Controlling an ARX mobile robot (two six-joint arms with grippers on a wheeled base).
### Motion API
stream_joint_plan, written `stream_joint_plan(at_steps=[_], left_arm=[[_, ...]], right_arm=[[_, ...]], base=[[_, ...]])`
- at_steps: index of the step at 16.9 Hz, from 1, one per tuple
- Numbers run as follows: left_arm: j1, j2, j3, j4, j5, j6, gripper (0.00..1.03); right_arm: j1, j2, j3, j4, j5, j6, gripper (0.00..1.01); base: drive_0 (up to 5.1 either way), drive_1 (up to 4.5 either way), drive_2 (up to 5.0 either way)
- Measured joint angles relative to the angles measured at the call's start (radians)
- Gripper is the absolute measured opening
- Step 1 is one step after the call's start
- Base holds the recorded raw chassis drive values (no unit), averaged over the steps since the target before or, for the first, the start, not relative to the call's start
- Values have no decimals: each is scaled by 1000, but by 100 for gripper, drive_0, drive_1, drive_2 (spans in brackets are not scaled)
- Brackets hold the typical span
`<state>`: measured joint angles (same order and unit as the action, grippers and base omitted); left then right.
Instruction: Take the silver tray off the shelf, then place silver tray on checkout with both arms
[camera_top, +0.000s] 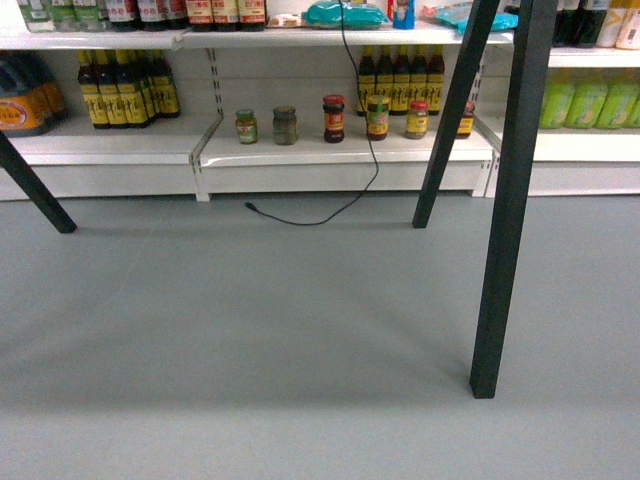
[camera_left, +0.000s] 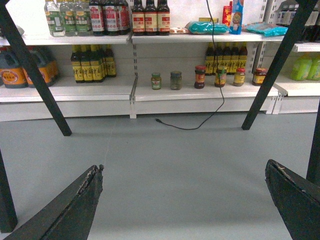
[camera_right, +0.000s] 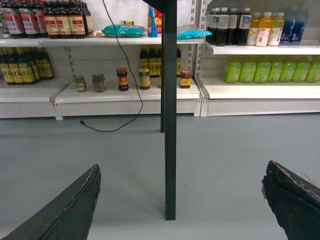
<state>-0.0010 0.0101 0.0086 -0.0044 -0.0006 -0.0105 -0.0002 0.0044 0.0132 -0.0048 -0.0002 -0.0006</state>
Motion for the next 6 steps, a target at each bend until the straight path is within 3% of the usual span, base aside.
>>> stream_joint_plan(at_steps=[6], left_arm=[[0,0,0,0,0,0,98]], right_arm=[[0,0,0,0,0,0,98]], base=[[0,0,0]])
